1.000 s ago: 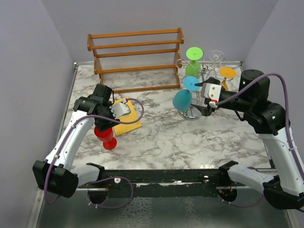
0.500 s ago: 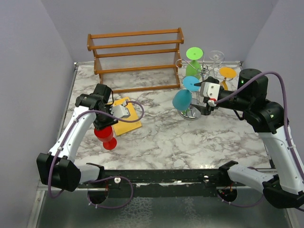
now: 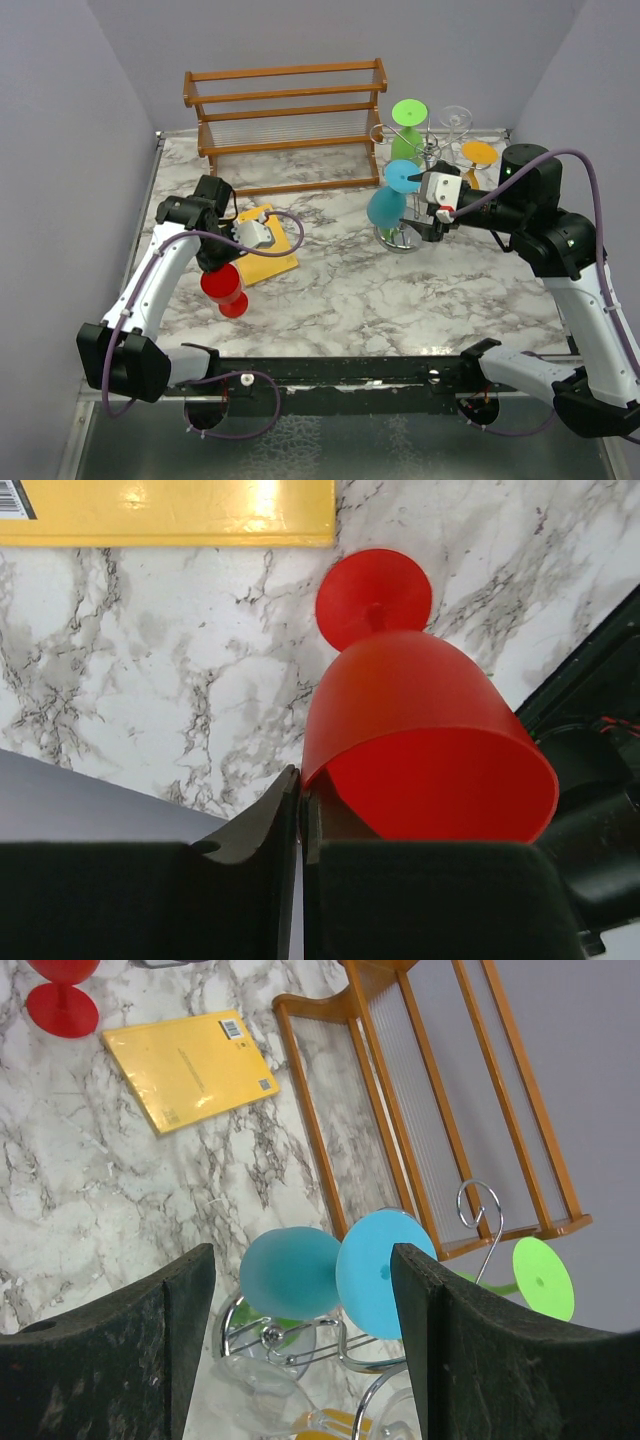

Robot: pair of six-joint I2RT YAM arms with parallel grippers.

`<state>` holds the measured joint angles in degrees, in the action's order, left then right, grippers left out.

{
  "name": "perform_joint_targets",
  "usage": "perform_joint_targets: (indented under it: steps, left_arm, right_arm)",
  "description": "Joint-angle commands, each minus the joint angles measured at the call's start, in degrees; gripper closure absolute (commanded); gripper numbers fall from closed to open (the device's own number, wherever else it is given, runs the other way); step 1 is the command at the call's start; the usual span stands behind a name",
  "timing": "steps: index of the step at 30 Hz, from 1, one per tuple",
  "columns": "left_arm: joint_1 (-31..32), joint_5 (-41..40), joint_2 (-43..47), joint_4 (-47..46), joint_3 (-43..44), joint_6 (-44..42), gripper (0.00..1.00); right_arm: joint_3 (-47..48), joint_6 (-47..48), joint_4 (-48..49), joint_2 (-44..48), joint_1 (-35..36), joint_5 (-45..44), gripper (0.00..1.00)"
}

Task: Place the wine glass upside down on the wine glass rack

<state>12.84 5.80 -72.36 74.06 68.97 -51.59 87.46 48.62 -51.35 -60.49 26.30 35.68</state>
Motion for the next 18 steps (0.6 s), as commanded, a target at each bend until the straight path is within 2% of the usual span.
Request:
perform_joint_targets:
  steps: [1, 8, 14, 18]
  left_arm:
    - [-0.17, 6.76, 0.91, 4.93, 4.42, -1.33, 0.97]
    - [-0.08, 17.60, 3.35, 7.24, 10.88, -1.87, 1.00]
    - [0.12, 28.39, 3.60, 6.97, 18.63, -0.15, 1.00]
    - [0.17, 34.28, 2.85, 0.38, 26.59, 7.79, 1.00]
  right_arm:
    - [0.74, -1.30, 0.09, 0.26, -0.26, 1.18, 0.30]
    - [1.52, -4.20, 0.78, 0.68, -1.96, 2.38, 0.29]
    - [6.58, -9.62, 2.35, -2.12, -3.15, 1.41, 0.29]
    - [11.87, -14.63, 4.12, -6.43, -3.45, -0.31, 0.29]
